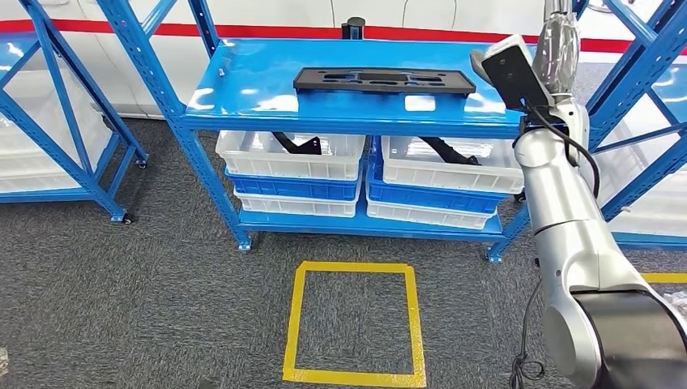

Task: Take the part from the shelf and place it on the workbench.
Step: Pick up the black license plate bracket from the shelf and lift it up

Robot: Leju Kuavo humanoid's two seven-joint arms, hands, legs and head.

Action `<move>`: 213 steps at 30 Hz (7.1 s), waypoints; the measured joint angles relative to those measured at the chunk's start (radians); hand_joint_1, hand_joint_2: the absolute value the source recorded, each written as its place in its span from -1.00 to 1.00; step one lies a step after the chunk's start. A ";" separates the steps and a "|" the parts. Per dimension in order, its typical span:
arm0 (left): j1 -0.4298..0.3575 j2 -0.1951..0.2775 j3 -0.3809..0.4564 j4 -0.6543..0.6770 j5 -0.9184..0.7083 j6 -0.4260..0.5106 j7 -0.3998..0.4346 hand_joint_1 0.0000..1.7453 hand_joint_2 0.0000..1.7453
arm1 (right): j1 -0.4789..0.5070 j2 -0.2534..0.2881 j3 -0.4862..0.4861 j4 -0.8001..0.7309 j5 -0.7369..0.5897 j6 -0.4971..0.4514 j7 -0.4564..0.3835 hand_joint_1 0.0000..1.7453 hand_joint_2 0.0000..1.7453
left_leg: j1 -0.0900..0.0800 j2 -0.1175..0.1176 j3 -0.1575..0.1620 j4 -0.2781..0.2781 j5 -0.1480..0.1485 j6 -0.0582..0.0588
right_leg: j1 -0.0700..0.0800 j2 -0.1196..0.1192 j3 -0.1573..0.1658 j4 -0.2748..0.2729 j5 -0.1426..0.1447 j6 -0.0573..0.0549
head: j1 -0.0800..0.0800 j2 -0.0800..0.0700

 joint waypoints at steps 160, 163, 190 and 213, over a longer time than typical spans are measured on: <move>0.050 -0.023 -0.009 0.006 0.027 -0.025 -0.035 -1.00 -1.00 | 0.158 -0.395 0.419 -0.650 -0.208 0.608 0.282 -1.00 1.00 | 0.016 -0.012 0.039 -0.023 -0.020 -0.025 | 0.005 0.012 -0.064 0.009 0.046 -0.010 | 0.001 0.000; 0.051 -0.029 -0.006 0.007 0.035 -0.026 -0.035 -1.00 -1.00 | 0.214 -0.448 0.422 -0.715 -0.245 0.600 0.277 -1.00 1.00 | 0.016 -0.012 0.039 -0.023 -0.021 -0.022 | 0.005 0.011 -0.062 0.009 0.045 -0.010 | 0.001 0.000; 0.040 -0.046 -0.097 0.009 -0.091 -0.057 0.061 -1.00 -1.00 | 0.865 -0.645 0.280 -1.053 -0.217 0.451 0.295 -1.00 1.00 | 0.015 -0.012 0.043 -0.023 -0.026 -0.015 | 0.004 0.010 -0.056 0.007 0.043 -0.007 | 0.000 0.000; 0.036 -0.047 -0.129 0.009 -0.090 -0.052 0.044 -1.00 -1.00 | 0.716 -0.478 0.316 -0.644 -0.110 0.398 0.232 -1.00 1.00 | 0.015 -0.012 0.045 -0.023 -0.026 -0.015 | 0.004 0.010 -0.053 0.007 0.043 -0.007 | 0.001 0.000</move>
